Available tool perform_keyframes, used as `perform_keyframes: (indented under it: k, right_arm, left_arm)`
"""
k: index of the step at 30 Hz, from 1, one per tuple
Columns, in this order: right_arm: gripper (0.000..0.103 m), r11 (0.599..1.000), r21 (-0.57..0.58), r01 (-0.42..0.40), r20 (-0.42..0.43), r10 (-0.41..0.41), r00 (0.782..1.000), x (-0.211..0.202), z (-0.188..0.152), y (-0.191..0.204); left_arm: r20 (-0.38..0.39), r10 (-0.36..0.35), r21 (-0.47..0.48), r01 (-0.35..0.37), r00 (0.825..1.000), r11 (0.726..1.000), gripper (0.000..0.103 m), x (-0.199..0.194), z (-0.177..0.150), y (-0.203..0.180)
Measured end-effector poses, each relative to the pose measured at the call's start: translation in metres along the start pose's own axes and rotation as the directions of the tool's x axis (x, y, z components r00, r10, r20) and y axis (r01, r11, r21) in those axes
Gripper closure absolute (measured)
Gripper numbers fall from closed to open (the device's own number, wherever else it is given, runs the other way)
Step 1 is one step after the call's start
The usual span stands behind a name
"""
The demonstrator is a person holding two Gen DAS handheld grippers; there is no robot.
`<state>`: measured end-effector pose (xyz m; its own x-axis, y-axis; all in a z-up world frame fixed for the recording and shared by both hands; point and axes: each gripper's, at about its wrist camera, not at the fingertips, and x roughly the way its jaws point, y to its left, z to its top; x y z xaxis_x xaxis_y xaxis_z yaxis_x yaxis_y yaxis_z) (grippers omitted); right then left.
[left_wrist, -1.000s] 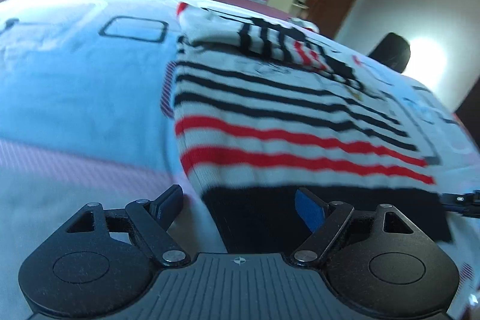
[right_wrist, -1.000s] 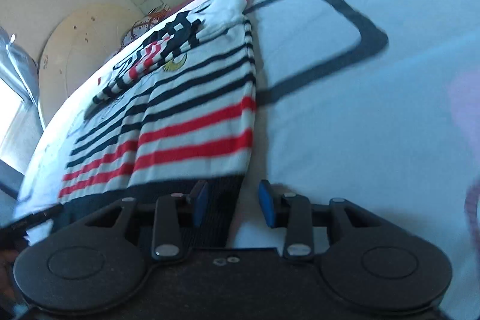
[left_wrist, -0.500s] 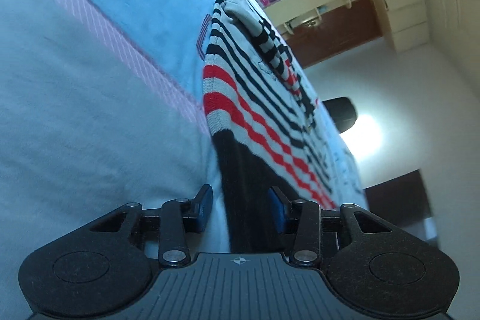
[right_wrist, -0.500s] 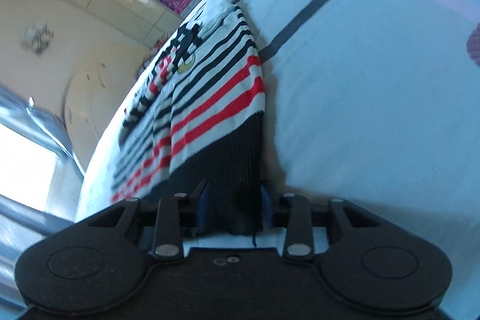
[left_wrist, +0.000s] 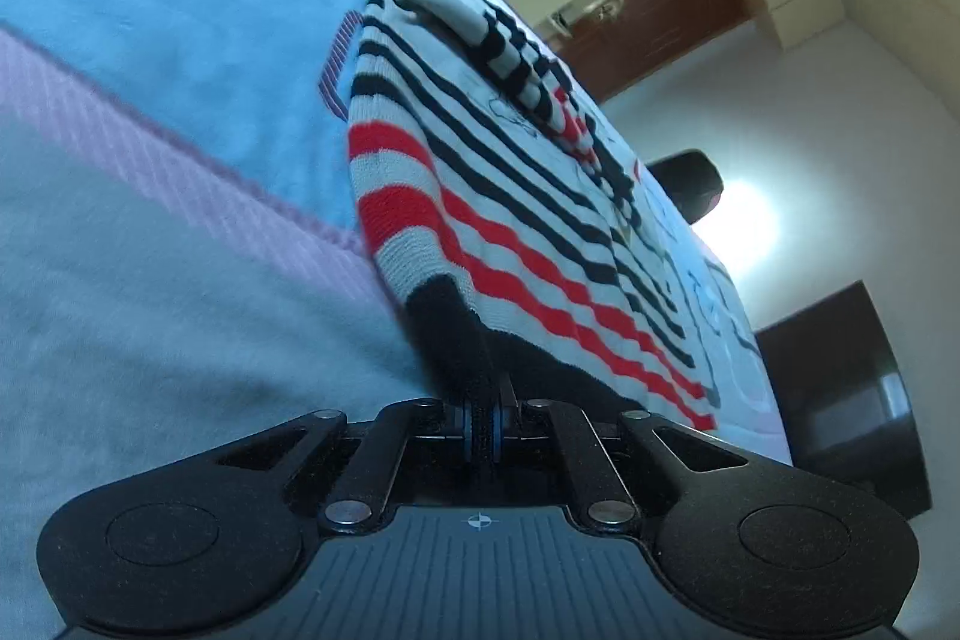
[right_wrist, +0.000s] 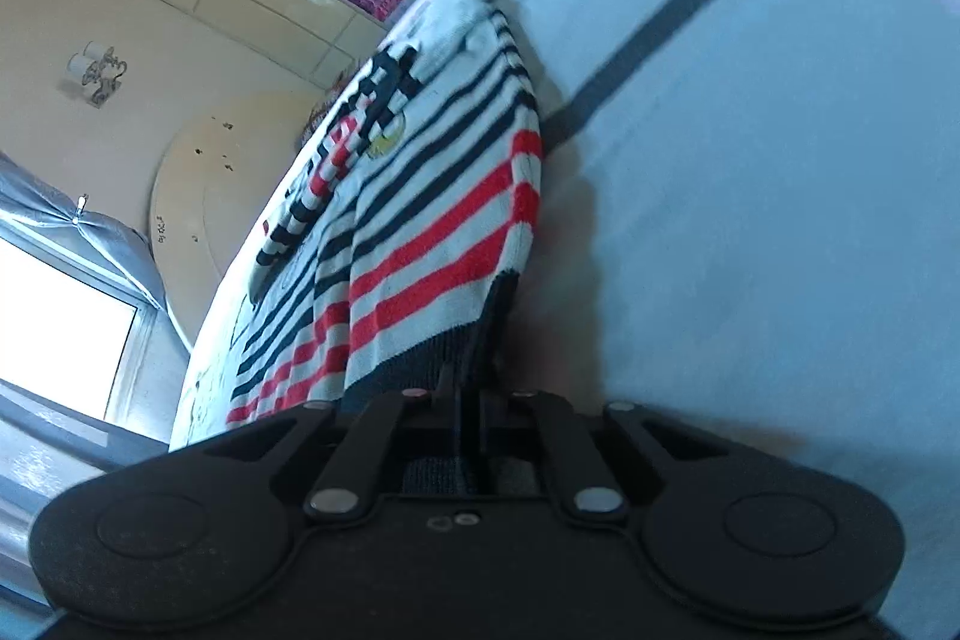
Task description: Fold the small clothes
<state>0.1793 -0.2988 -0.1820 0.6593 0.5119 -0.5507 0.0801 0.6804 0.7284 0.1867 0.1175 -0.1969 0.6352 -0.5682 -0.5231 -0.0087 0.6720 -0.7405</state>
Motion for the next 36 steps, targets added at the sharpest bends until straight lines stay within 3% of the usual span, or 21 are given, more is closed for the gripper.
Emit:
perform_keyframes:
  k: [2,5,7,10,13,16,21,29,36]
  right_arm:
    - [0.098,1.000,-0.002,-0.018,0.049,0.018,0.999,-0.014,-0.001,0.002]
    - [0.098,0.998,-0.051,-0.047,0.089,0.051,0.995,-0.033,-0.001,0.011]
    - [0.098,0.998,-0.058,-0.036,0.087,0.041,0.995,-0.032,-0.001,0.013]
    - [0.098,0.997,-0.040,0.066,0.014,-0.066,0.998,-0.008,-0.005,0.000]
    - [0.098,0.999,0.010,0.038,0.011,-0.038,0.999,-0.006,-0.005,-0.006]
    - [0.098,0.999,-0.006,0.037,0.000,-0.037,0.999,-0.006,-0.003,-0.003]
    - [0.098,0.998,-0.044,0.033,0.040,-0.032,0.999,-0.010,0.006,0.010]
    - [0.098,0.986,-0.157,0.049,0.161,-0.023,0.987,-0.008,0.045,0.052]
    - [0.098,0.975,-0.222,0.031,0.201,0.014,0.979,0.014,0.111,0.084]
  left_arm:
    - [0.074,-0.022,-0.014,0.023,0.997,1.000,0.098,-0.014,-0.005,0.001]
    - [0.199,-0.120,-0.031,0.129,0.973,0.991,0.098,-0.043,-0.012,0.007]
    - [0.188,-0.087,-0.029,0.094,0.978,0.995,0.098,-0.046,-0.014,0.012]
    - [0.125,-0.013,-0.071,0.022,0.992,0.997,0.098,-0.032,-0.018,0.029]
    - [0.142,-0.020,-0.088,0.033,0.990,0.996,0.098,-0.034,-0.018,0.027]
    - [0.154,-0.020,-0.106,0.037,0.988,0.994,0.098,-0.034,-0.019,0.026]
    - [0.235,-0.049,-0.109,0.076,0.971,0.991,0.098,-0.033,-0.014,0.012]
    - [0.357,-0.121,-0.039,0.144,0.926,0.989,0.098,-0.031,0.030,-0.021]
    - [0.411,-0.160,0.027,0.164,0.898,0.986,0.098,-0.002,0.101,-0.052]
